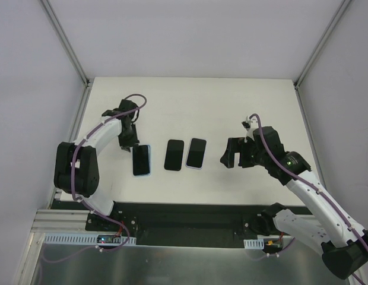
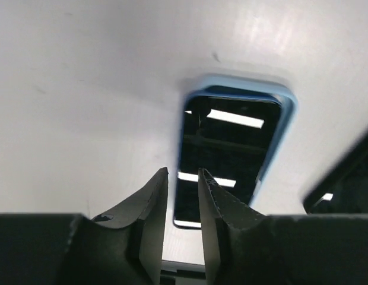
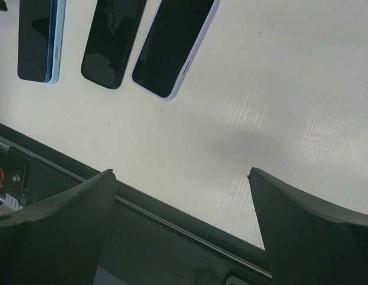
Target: Put the phone into the phone case
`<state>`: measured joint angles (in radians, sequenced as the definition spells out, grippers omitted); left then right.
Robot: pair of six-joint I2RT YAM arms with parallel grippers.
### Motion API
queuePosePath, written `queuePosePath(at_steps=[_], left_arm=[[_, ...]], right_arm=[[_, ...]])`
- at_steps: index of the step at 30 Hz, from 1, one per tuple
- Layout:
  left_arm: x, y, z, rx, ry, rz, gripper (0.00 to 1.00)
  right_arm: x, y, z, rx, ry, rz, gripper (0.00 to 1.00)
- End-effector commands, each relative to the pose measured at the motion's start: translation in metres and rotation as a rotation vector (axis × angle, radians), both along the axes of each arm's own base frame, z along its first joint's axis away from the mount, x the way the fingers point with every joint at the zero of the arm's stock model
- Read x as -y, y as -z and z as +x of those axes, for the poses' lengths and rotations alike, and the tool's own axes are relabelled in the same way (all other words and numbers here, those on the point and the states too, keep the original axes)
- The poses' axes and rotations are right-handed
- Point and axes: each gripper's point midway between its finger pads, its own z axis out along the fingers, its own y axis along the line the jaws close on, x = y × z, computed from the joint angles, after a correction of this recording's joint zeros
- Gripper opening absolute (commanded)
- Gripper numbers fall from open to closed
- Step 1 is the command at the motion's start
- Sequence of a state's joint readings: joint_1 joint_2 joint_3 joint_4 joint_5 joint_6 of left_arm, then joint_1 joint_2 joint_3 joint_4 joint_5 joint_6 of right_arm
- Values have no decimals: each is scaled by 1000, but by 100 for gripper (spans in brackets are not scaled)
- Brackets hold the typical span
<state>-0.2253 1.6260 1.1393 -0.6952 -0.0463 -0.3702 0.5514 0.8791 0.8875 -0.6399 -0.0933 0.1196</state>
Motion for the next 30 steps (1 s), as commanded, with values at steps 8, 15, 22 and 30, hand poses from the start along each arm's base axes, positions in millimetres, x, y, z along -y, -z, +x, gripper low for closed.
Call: queuePosePath(at_steps=[8,15,22,30], left_arm=[[-36,2,-6,11,-192,-46,10],[-8,17,-8,-37,-168,-220,12],[14,18,-13,-37,-136,-346,16],[-6,-10,-9,86,-170,-294,48]], right_arm=[[-37,5,9,-70,-32,87,97],[-70,1,13,-84,-80,90,97],[-96,13,9,-123,-110,68,98],[-149,11,16,-159,-148,128,96]])
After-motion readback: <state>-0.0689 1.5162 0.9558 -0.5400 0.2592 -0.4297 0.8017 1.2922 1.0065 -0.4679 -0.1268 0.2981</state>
